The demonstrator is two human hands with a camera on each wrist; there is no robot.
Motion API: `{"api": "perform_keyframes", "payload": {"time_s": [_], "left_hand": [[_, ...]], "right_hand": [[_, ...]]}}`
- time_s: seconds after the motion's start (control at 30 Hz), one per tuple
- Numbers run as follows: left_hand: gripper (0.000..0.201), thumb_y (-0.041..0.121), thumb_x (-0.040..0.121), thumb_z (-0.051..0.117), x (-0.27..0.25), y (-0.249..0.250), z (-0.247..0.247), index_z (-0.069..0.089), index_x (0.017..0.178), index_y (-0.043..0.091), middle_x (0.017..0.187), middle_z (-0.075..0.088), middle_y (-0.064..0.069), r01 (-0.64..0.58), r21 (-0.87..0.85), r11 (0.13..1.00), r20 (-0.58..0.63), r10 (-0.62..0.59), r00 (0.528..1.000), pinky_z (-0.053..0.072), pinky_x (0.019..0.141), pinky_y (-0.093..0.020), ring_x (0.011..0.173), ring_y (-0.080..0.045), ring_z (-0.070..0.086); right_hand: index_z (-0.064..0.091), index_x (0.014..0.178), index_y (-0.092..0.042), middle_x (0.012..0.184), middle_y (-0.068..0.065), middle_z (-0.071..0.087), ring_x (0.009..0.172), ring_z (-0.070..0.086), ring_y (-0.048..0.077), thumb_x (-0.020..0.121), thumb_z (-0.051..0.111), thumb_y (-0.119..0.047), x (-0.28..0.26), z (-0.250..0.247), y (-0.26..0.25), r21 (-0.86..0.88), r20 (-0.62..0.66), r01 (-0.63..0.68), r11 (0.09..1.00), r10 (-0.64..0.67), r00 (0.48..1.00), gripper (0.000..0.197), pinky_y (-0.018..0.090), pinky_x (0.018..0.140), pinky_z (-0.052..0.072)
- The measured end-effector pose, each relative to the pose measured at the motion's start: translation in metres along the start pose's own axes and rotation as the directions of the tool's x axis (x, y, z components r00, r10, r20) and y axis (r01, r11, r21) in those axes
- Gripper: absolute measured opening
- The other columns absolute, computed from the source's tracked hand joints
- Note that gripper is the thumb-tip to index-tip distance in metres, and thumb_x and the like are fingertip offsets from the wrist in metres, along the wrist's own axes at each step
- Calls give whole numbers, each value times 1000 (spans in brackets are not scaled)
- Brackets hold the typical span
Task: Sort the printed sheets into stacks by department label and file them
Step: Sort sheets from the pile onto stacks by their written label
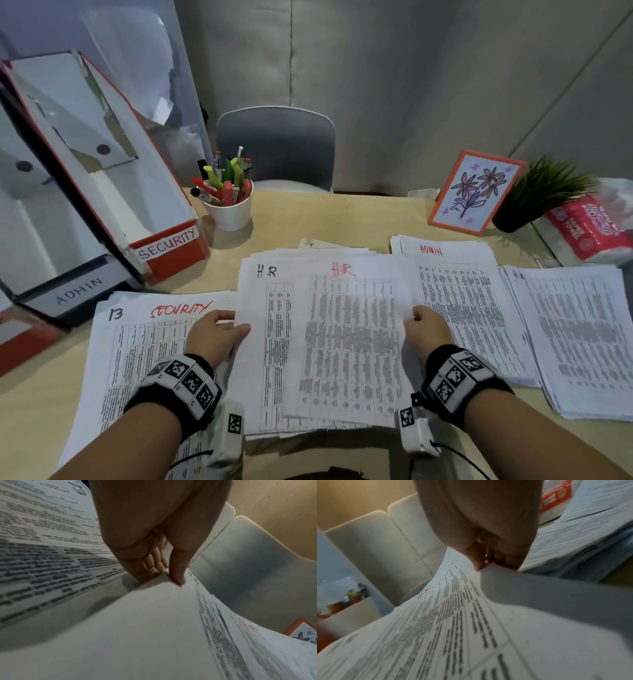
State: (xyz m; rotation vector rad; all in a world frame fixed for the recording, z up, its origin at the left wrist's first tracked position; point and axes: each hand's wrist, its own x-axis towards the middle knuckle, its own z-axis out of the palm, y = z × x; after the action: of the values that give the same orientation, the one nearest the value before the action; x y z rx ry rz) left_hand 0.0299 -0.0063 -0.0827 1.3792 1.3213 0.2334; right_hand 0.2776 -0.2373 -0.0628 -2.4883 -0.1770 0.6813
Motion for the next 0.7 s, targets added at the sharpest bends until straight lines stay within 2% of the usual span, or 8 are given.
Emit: {"api": "perform_keyframes", "payload": {"time_s": [0.03,0.1,0.23,0.37,0.43,0.57,0.63,0.7], "left_hand": [[21,7,80,72,2,0,0,60,97,10,84,72,-7,-8,9,1000,-7,8,1000,50,62,-29,72,-24,67],[19,8,81,70,2,2,0,61,98,11,82,72,-6,-27,27,999,-22,28,999,48,62,-29,74,-24,67],[16,9,83,65,3,5,0,60,98,12,74,69,0,-36,57,998,-36,38,999,48,65,-30,71,-21,64],[15,13,85,62,9,-1,0,60,100,11,81,70,-7,5,49,999,-40,-3,999,54,83,-43,80,-29,67],[16,16,87,61,13,-3,-1,61,101,11,85,71,-12,29,16,999,-23,-29,999,55,84,-50,80,-31,68],[36,36,89,63,13,-1,-3,60,105,4,80,60,-10,72,-41,997,100,-67,993,51,68,-37,70,-26,57],[48,44,86,64,11,2,-5,60,100,-2,81,55,-13,77,-59,995,168,-66,984,44,67,-37,73,-24,54],[45,43,85,67,7,5,-7,64,99,0,90,62,-12,59,-50,997,224,-46,973,48,73,-41,80,-28,60]], "right_hand": [[60,106,-3,103,16,62,88,55,26,93,43,-3,3,-6,3,18,-36,-30,999,30,999,22,30,78,42],[61,106,-1,104,17,63,87,54,27,93,42,0,6,-18,7,34,-89,-62,997,65,994,23,35,80,44],[62,101,-4,92,12,59,82,51,25,92,42,3,8,-25,12,60,-115,-98,993,104,988,23,28,73,38],[61,96,-5,82,9,58,68,49,19,91,42,3,6,-15,8,76,-73,-69,995,75,995,21,25,58,35],[59,94,-8,77,5,57,63,48,14,91,42,2,4,-8,5,108,-49,-53,993,58,997,20,22,53,35],[58,92,-9,76,5,56,64,49,14,91,42,0,1,5,-7,86,10,23,996,-24,1000,18,22,55,36],[57,87,-8,79,8,56,65,49,17,90,43,-2,-2,11,-12,92,49,37,995,-42,998,16,23,57,36],[55,78,-10,74,7,54,66,49,20,88,45,-2,-5,18,-16,110,102,40,993,-52,993,16,25,59,37]]}}
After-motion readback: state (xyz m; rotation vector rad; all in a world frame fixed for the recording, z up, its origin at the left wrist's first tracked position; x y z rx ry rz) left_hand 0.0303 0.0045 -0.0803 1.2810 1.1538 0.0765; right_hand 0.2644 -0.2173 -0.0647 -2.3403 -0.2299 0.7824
